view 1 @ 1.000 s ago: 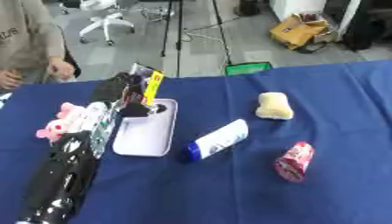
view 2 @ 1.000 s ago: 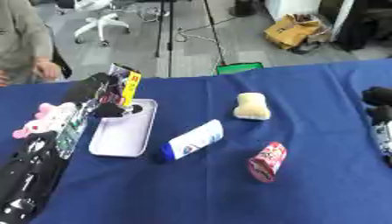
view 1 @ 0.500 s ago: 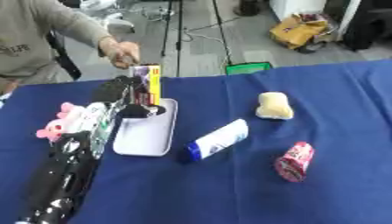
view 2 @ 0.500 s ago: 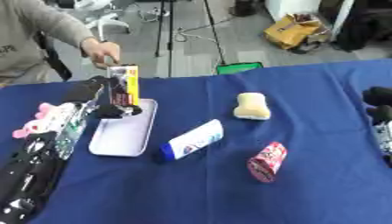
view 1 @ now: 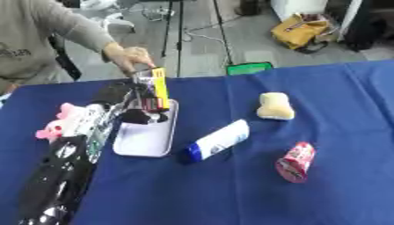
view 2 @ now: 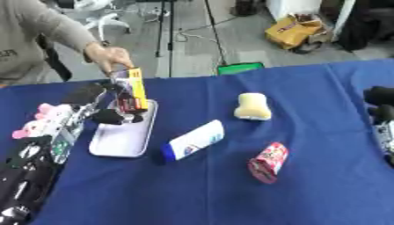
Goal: Pick up objects on the table and place them in the box.
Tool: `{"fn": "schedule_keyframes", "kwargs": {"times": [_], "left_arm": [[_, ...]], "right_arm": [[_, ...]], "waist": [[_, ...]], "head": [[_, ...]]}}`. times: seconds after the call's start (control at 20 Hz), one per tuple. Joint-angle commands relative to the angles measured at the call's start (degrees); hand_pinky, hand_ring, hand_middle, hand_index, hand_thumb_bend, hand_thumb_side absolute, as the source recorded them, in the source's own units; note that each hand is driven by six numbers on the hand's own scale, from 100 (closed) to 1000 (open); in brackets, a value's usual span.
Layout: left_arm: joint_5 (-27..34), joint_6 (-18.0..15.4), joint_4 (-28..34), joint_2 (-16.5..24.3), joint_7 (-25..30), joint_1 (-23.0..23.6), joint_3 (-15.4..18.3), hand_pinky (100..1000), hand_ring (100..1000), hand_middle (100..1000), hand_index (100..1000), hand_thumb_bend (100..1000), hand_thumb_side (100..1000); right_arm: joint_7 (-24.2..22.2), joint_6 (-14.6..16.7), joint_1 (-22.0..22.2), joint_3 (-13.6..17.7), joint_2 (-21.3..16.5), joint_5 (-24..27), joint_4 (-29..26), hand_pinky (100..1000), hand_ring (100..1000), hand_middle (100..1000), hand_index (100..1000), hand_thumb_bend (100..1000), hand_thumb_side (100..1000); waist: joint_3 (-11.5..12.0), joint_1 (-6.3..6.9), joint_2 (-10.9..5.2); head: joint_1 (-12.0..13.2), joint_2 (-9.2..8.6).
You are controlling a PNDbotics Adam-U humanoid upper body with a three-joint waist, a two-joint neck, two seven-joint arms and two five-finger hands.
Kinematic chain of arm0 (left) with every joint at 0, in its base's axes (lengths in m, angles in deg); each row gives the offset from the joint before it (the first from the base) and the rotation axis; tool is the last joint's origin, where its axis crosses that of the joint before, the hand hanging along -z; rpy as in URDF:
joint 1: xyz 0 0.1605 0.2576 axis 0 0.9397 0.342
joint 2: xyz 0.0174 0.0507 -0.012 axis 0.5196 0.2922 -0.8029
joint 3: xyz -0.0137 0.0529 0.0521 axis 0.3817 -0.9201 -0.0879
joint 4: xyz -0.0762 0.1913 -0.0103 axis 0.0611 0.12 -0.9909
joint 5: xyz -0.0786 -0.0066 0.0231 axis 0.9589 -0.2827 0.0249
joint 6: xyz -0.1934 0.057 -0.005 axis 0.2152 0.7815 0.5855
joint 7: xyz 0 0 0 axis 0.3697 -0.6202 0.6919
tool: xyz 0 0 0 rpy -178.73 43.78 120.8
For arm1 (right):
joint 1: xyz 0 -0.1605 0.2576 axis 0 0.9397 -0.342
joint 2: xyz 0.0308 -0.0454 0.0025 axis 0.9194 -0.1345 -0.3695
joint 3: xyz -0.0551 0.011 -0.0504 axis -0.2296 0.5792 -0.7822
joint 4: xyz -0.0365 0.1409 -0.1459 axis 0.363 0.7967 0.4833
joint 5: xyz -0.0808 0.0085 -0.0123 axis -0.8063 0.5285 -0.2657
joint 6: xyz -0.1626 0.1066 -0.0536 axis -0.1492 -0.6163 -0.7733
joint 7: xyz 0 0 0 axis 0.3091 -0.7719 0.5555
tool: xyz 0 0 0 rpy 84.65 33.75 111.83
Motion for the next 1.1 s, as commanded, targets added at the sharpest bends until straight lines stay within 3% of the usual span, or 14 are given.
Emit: {"fn": "schedule_keyframes", "kwargs": {"times": [0.05,0.35,0.4,0.45,0.5,0.75,0.9,1.1], "left_arm": [[1.5,-0.9,10.8,2.5,5.1,3.1,0.5,896,852,836,902,929,774],[5.1,0.7,30.4,4.0,5.6,14.9,3.2,866,818,811,896,888,779],[5.4,1.5,33.0,4.4,5.2,16.7,3.9,858,803,809,896,754,738],[5.2,2.8,35.0,4.9,4.0,18.4,4.8,858,803,809,896,872,771],[5.1,3.9,36.4,5.1,3.0,19.6,5.2,853,796,806,896,869,766],[5.4,10.0,39.5,5.0,-6.7,24.0,7.8,813,760,793,894,844,725],[7.8,12.0,39.5,4.6,-12.7,24.8,8.0,793,742,788,893,848,709],[9.6,13.5,38.2,4.6,-16.7,24.7,7.8,783,735,787,894,871,707]], "right_arm": [[0.2,0.0,-0.5,0.7,-0.7,-0.1,-1.4,878,873,793,851,100,544],[0.5,-0.1,-0.5,1.0,-0.7,-0.3,-1.4,877,872,793,851,100,541],[0.6,-0.1,-0.4,1.1,-0.7,-0.3,-1.4,877,871,793,851,100,543],[0.6,-0.2,-0.3,1.1,-0.6,-0.3,-1.4,877,871,793,851,100,542],[0.6,-0.2,-0.3,1.1,-0.6,-0.4,-1.4,877,871,793,851,100,542],[0.7,-0.3,0.1,1.2,-0.6,-0.4,-1.4,877,870,791,851,100,542],[0.7,-0.3,0.1,1.1,-0.6,-0.4,-1.4,877,870,791,851,100,541],[0.7,-0.3,0.1,1.1,-0.6,-0.3,-1.4,877,870,791,851,100,541]], "waist": [[0.3,0.18,-1.4],[1.4,0.26,-1.6],[1.7,0.29,-1.75],[1.9,0.32,-1.92],[2.0,0.34,-2.04],[2.3,0.26,-2.51],[2.3,0.19,-2.64],[2.3,0.1,-2.65]], "head": [[-0.5,-0.04],[-1.7,0.24],[-1.9,0.34],[-2.0,0.41],[-2.1,0.46],[-2.4,0.52],[-2.5,0.53],[-2.5,0.44]]}}
